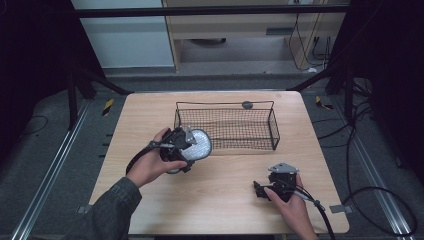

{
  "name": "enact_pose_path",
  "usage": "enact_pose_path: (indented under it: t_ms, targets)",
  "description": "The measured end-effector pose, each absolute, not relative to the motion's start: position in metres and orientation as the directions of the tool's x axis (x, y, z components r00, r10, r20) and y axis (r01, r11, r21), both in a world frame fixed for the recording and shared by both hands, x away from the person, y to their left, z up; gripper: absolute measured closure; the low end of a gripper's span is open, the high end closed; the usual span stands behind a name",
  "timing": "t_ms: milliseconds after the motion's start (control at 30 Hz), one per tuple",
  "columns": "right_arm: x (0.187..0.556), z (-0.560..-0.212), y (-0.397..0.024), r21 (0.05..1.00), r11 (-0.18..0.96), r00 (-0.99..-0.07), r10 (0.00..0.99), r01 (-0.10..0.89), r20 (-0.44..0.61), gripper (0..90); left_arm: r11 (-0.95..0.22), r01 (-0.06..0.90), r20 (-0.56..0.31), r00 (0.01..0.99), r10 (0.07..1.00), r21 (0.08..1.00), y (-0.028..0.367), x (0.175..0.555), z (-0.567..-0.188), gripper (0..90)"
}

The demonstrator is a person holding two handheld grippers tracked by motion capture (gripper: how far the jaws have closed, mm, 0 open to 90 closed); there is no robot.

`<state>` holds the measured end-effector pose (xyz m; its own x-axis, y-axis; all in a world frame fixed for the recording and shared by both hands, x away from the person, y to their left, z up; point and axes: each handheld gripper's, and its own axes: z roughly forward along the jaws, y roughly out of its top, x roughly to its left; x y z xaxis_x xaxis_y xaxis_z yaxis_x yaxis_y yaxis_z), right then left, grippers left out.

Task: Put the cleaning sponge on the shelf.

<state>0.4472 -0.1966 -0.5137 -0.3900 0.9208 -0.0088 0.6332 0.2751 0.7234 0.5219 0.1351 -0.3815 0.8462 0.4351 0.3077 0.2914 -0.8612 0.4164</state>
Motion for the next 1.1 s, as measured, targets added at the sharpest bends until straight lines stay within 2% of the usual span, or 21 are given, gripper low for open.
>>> enact_pose_path:
  t_ms: [333,667,1100]
  targets:
    - [0.448,-0.513,-0.195,0.720,0.271,-0.394,0.919,0.639,0.004,0.3,-0.873,0.246,0.325,0.858,0.399,0.422,0.129,0.533,-0.365,8.0]
    - [0.450,-0.514,-0.197,0.721,0.299,-0.416,0.909,0.625,-0.017,0.4,-0.877,0.228,0.379,0.835,0.400,0.422,0.122,0.539,-0.348,8.0]
    - [0.450,-0.514,-0.197,0.721,0.309,-0.424,0.905,0.621,-0.023,0.4,-0.904,0.160,0.439,0.832,0.340,0.397,0.100,0.554,-0.339,8.1]
